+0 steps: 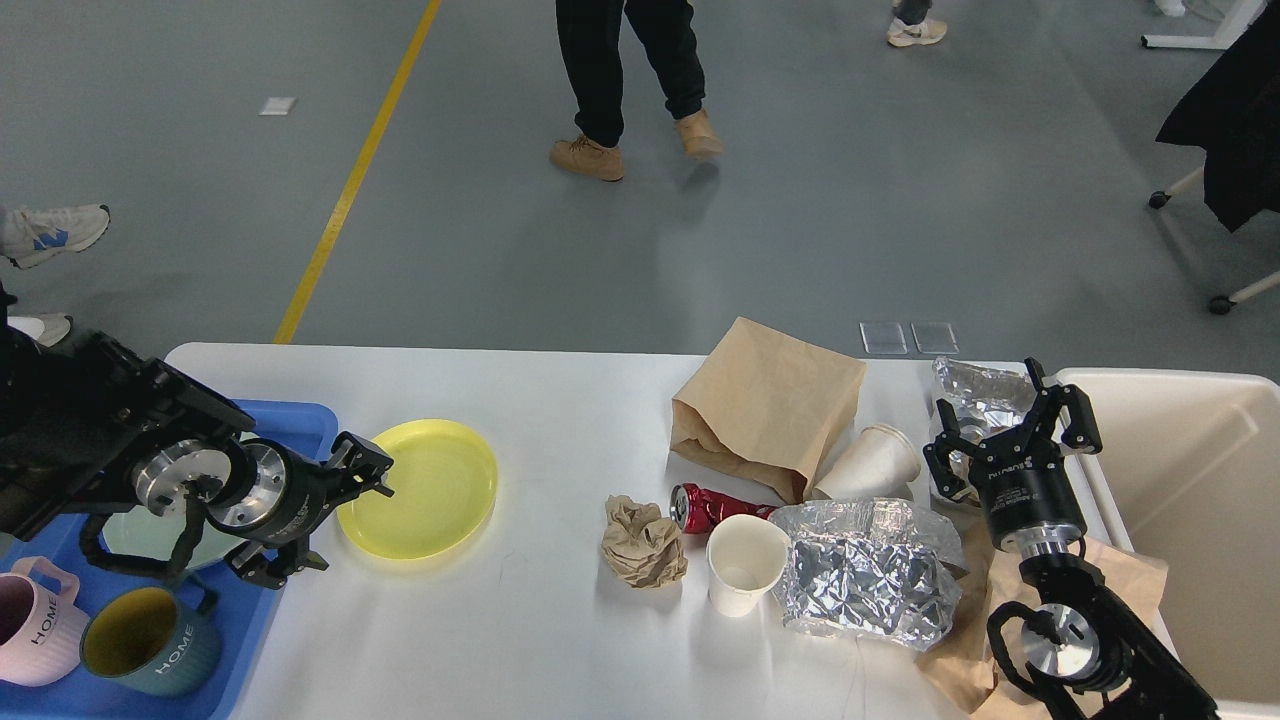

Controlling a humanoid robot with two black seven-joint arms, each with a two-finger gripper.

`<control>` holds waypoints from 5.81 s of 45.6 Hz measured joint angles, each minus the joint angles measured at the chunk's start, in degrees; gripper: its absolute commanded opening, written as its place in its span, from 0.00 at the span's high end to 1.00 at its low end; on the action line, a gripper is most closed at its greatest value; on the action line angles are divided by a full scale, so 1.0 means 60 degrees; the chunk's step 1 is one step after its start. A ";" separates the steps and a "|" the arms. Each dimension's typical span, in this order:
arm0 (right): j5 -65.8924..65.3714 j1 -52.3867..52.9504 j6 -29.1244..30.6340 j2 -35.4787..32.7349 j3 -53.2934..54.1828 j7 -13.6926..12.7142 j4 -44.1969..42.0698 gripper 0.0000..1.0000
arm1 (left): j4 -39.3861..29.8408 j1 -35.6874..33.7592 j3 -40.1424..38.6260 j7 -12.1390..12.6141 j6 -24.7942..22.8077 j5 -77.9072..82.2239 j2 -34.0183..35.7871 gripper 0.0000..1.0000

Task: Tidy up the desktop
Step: 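Grasp the edge of the yellow plate with the left gripper, then lift the yellow plate and carry it onto the blue tray, then lower the yellow plate onto the green plate and release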

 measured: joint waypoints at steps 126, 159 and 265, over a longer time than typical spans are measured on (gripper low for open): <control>0.0000 0.0000 0.0000 0.0000 0.0000 0.0000 -0.0002 0.00 | 0.2420 0.3371 -0.2726 0.0314 0.2037 0.0657 -0.0014 1.00; 0.0000 0.0000 0.0000 0.0000 0.0000 0.0000 -0.0013 0.00 | -0.4283 -0.4999 0.0052 0.0796 0.1975 0.0346 0.0818 1.00; 0.0000 0.0000 0.0000 0.0000 0.0000 0.0000 -0.0009 0.00 | 0.6053 0.4398 -0.2701 0.1800 -0.0782 0.2477 0.3120 0.36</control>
